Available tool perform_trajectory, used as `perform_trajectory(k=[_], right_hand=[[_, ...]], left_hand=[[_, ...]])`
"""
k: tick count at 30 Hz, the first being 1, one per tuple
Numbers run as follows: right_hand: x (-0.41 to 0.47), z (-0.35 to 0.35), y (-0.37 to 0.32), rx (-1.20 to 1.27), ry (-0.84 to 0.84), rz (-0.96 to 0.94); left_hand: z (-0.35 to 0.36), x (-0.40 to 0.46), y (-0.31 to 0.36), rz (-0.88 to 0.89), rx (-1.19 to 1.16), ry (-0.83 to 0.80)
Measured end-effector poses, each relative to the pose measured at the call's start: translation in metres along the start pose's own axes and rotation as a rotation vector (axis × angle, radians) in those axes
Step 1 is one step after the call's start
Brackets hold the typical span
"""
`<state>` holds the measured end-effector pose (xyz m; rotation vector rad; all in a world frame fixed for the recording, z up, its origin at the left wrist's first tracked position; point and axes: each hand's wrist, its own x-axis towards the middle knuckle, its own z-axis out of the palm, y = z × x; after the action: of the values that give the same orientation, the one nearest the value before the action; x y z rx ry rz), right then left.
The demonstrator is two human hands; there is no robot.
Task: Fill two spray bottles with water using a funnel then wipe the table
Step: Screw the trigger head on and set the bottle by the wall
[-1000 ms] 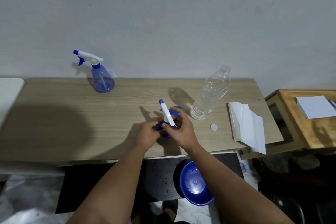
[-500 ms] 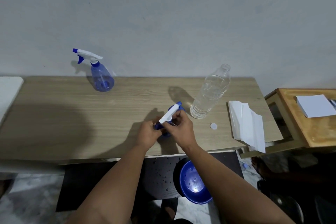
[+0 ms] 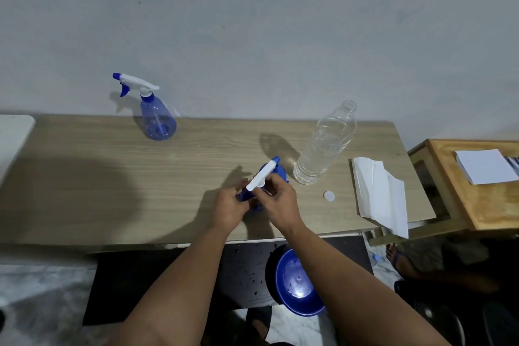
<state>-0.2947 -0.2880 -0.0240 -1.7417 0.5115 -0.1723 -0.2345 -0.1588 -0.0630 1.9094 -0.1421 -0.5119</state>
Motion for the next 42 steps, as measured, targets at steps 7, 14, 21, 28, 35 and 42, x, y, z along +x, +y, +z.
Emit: perform_trajectory(k=[7, 14, 21, 28, 35, 42], right_hand=[[-0.004, 0.012, 0.003, 0.114, 0.092, 0.048], [-0.003, 0.016, -0.011, 0.057, 0.176, 0.131], [-0.036, 0.0, 0.002, -0.127, 0.045, 0.066], [-0.063, 0.039, -0.007, -0.213, -0.379, 0.04], [-0.078, 0.112, -0.058, -0.293, -0.524, -0.055], [-0.079, 0.145, -0.081, -0.508, -0.61, -0.014]], left_hand=[[0.008, -0.002, -0.01, -0.019, 0.045, 0.037], [0.01, -0.021, 0.009, -0.022, 0.2, 0.048], [-0.024, -0.095, -0.032, 0.099, 0.529, -0.021], [-0.091, -0.156, -0.062, -0.056, 0.6, 0.361], [-0.159, -0.183, -0.045, -0.213, 0.591, 0.524], [-0.194, -0.186, -0.035, -0.239, 0.59, 0.689]])
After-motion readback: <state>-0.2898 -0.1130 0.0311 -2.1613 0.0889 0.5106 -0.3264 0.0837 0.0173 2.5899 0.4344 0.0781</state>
